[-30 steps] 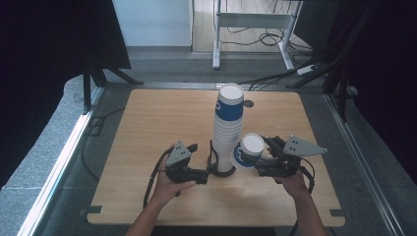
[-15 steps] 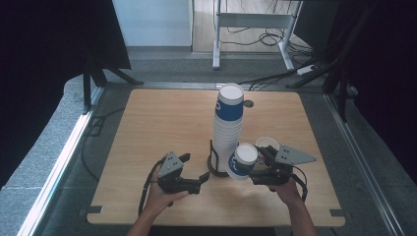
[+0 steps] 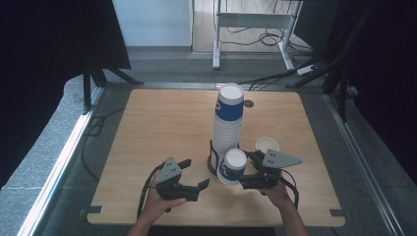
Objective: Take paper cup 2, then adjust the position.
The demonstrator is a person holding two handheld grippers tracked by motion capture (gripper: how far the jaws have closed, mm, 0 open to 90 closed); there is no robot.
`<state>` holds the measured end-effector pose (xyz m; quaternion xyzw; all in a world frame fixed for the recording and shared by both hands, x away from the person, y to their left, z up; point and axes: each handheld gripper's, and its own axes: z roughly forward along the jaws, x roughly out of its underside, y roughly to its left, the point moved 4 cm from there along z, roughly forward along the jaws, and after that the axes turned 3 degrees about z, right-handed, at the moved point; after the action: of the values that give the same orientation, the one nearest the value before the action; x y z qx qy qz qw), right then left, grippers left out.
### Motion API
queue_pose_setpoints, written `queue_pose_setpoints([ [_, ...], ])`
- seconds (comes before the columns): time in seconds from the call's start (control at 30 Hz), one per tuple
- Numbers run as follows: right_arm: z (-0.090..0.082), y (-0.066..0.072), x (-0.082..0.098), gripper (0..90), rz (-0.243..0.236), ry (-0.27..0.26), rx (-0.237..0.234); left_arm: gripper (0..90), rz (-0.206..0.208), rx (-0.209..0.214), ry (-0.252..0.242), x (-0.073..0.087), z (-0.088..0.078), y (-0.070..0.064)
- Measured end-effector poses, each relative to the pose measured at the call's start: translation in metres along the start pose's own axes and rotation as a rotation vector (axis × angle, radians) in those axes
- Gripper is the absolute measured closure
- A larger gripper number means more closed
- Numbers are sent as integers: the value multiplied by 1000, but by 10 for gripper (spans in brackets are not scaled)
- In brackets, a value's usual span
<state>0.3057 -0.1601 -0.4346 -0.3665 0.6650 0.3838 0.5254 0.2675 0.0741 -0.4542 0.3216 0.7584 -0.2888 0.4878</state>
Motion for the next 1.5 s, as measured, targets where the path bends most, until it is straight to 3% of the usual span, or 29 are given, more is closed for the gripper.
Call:
queue_pose_setpoints([
  [0.33, 13, 11, 1, 273, 1, 3, -30, 91, 10, 31, -19, -4, -5, -7],
  [0.47, 14, 10, 2, 273, 6, 2, -27, 90, 5, 51, -14, -2, -4, -11],
  [0.67, 15, 10, 3, 274, 9, 1, -23, 76, 36, 71, 11, 0, 1, -18],
  [1.2, 33, 25, 10, 273, 42, -1, -55, 51, 106, 22, 79, 7, 25, -31],
  [1.5, 38, 35, 9, 273, 47, -7, -86, 78, 118, 9, 102, 11, 31, -31],
])
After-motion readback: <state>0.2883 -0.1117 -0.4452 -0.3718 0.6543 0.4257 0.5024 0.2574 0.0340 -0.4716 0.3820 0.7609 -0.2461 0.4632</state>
